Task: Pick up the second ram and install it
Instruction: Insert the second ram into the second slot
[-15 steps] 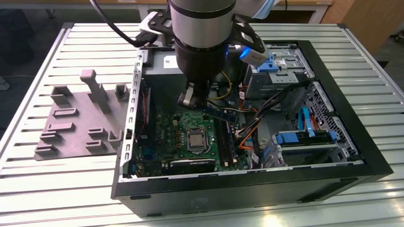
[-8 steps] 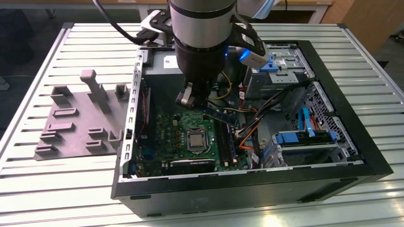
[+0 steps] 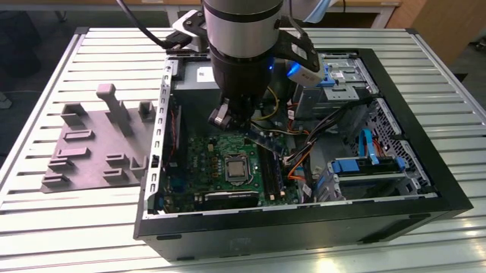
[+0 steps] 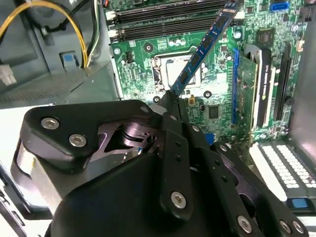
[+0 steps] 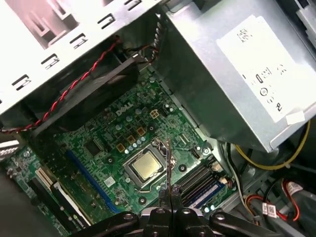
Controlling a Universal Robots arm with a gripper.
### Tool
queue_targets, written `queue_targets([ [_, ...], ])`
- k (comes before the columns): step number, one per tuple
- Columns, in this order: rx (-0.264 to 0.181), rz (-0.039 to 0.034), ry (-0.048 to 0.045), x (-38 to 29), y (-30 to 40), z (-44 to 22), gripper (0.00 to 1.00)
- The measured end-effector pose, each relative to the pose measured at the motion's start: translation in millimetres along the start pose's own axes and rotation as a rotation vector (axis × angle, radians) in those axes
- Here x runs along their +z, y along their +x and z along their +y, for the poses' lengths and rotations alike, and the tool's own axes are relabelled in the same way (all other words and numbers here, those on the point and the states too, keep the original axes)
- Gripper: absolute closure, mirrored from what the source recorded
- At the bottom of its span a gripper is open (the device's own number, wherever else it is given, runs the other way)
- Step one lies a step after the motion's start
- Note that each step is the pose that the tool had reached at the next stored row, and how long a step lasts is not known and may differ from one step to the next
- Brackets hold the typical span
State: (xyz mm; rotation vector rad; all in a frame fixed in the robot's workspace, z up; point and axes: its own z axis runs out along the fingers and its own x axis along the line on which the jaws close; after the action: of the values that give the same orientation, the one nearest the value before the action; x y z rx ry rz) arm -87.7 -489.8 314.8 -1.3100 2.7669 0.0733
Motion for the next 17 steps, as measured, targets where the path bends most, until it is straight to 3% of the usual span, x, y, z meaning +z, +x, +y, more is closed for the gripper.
queue_targets([
  [17,0.264,-0.0024,0.0244,0.8,0.1,0.0,0.88],
])
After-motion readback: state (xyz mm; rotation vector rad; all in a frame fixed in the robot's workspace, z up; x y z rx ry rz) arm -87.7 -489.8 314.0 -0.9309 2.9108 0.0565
